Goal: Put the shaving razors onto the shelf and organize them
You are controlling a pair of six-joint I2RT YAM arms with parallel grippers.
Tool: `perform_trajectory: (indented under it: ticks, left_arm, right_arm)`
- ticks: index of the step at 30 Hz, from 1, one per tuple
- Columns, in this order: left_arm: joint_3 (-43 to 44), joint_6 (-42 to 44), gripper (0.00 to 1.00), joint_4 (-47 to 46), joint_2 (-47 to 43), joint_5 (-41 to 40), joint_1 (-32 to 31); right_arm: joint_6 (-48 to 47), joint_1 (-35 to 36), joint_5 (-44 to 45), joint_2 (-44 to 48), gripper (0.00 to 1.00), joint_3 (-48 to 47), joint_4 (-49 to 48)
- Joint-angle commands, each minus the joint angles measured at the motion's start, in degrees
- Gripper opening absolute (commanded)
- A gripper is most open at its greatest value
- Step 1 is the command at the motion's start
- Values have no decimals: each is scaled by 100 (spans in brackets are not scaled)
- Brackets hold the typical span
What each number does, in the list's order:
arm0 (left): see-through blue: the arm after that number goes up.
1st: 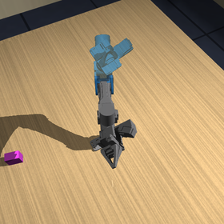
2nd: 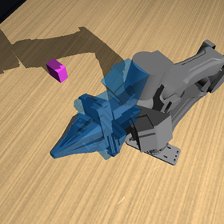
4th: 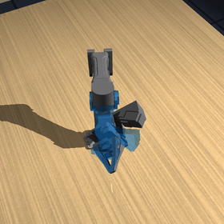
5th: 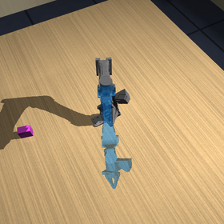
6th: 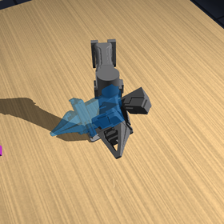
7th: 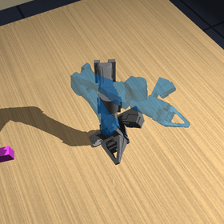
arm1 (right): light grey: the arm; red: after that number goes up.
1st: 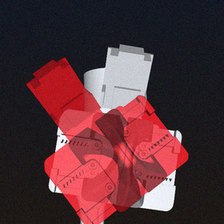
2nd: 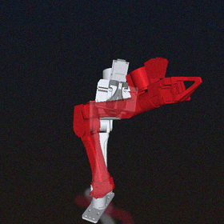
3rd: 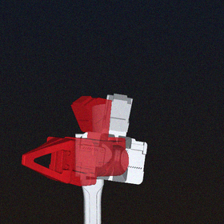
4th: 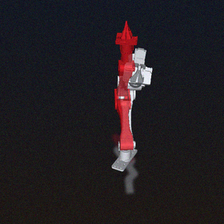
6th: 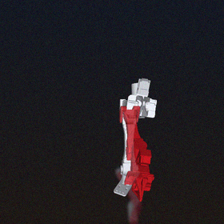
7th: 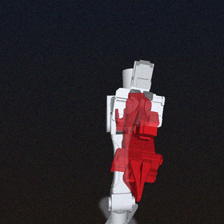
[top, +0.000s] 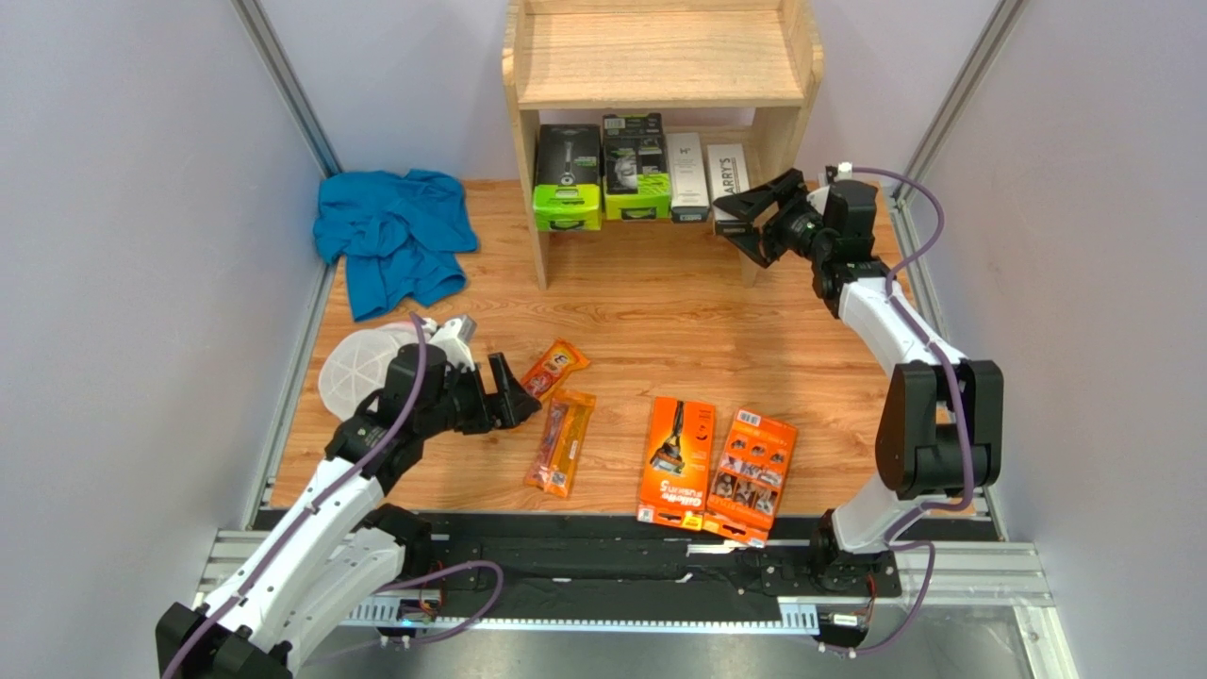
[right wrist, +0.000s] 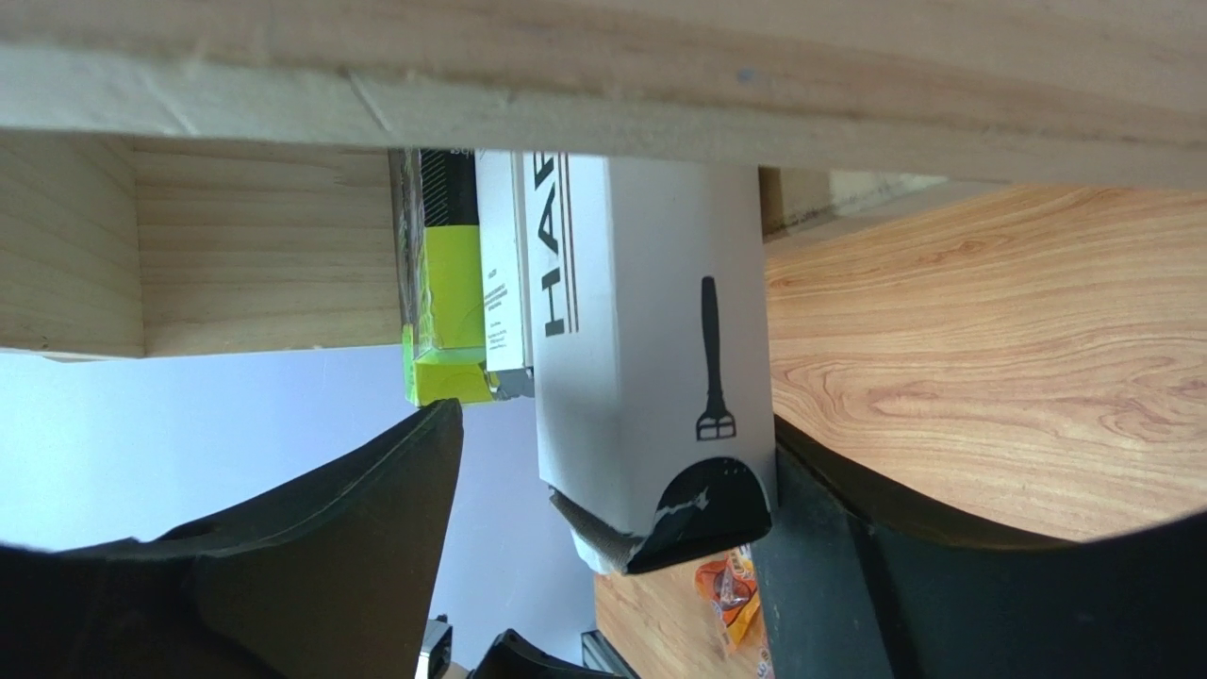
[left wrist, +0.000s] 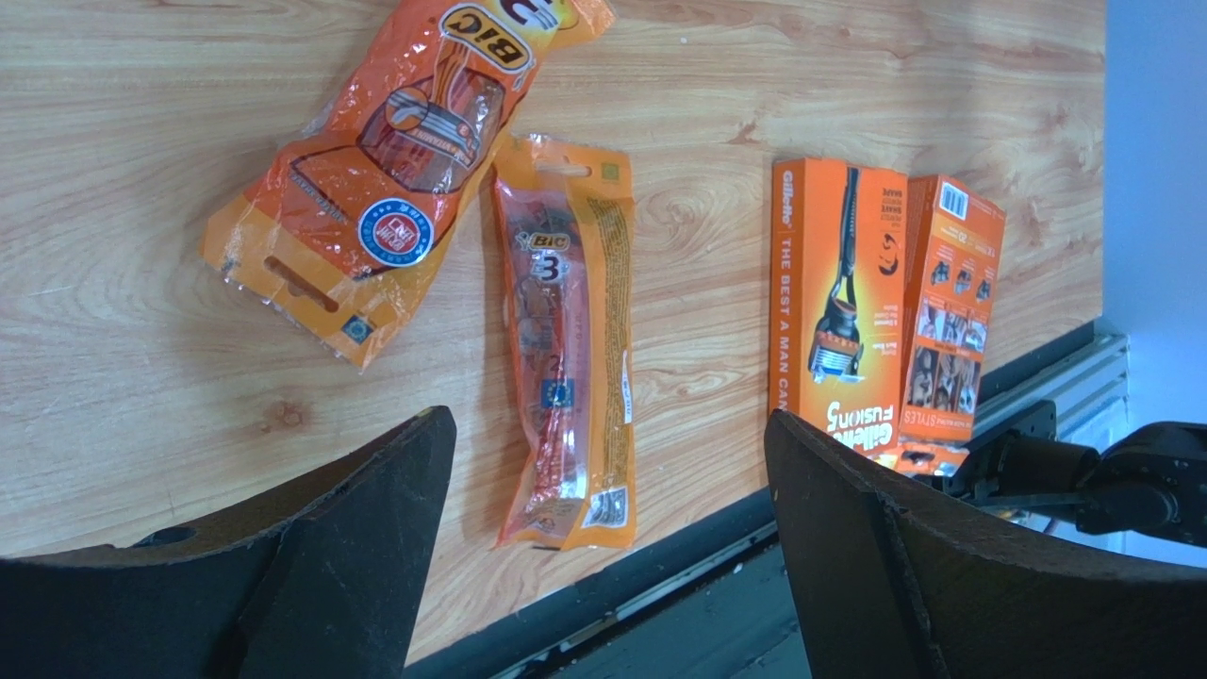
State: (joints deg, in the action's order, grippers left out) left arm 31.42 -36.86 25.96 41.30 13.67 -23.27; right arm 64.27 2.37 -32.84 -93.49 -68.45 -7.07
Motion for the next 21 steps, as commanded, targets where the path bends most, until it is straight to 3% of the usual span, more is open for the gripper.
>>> perform_trajectory:
  ticks: [1, 14, 16, 19, 21]
  left_arm:
    - [-57, 65, 89, -108, -69, 109, -11]
    - [-101, 83, 89, -117, -78, 162, -11]
    - [-92, 83, 89, -117, -87, 162, -20]
    - [-101, 83, 89, -117, -96, 171, -20]
    - [-101, 74, 88, -100, -104, 171, -20]
  right_arm:
    - [-81, -53, 50, 402, 74, 15, -67]
    - [-143, -61, 59, 613, 71, 271, 144]
    - [-82, -79, 6, 438, 67, 209, 92]
    - [59, -79, -91, 157, 50, 69, -119]
    - [112, -79, -161, 7, 46, -106, -154]
